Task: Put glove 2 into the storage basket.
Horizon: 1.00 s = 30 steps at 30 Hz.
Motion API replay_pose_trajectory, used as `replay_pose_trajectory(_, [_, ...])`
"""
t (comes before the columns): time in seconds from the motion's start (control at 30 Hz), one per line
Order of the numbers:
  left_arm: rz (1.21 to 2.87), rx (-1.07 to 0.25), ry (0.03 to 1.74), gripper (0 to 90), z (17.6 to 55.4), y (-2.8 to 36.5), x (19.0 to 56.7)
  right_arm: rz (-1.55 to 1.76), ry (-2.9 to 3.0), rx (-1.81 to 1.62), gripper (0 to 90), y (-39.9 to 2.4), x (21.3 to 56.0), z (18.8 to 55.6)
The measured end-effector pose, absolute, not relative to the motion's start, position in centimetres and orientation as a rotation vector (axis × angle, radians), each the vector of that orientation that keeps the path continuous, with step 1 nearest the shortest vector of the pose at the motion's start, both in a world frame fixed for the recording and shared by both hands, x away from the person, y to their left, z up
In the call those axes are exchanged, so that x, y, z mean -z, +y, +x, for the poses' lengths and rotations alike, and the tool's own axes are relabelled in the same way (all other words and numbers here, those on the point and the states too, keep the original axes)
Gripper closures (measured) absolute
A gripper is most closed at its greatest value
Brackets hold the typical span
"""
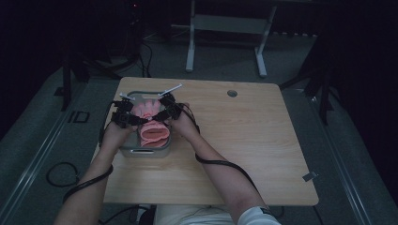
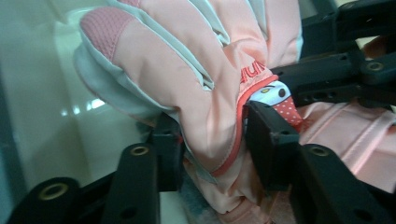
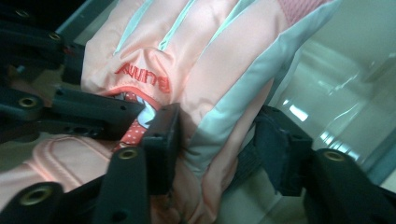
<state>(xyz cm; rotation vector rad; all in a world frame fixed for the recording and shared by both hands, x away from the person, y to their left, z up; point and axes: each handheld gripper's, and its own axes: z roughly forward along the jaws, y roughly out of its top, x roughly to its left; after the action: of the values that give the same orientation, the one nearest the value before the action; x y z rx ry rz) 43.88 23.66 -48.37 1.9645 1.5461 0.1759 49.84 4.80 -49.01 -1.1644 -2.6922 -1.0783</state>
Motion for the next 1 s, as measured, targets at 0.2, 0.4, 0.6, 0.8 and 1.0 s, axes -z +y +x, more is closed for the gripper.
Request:
replay_pose_trajectory(0.2, [1.979, -0.256, 1.537, 47.2, 43.8, 23.6, 48.4, -1.162, -2.737, 1.07, 43.8, 5.3, 48.9, 50.1])
replay_pose_trajectory(0.4, [1.934, -0.278, 1.529, 38.2, 43.7, 23.7, 48.1, -1.165, -2.717, 1.123, 43.6, 4.5, 48.0, 50.1])
replay_pose_trajectory(0.6, [1.962, -0.343, 1.501, 36.8, 43.9, 22.7, 48.2, -1.149, -2.717, 1.207, 42.1, 3.9, 46.3, 49.7])
replay_pose_trajectory(0.8, [1.93, -0.374, 1.501, 24.5, 43.5, 23.3, 47.6, -1.129, -2.714, 1.225, 41.5, 3.3, 46.0, 49.4])
replay_pose_trajectory(1.0, [1.921, -0.438, 1.486, 14.7, 43.3, 23.6, 46.8, -1.137, -2.688, 1.272, 41.2, 2.5, 45.3, 49.3])
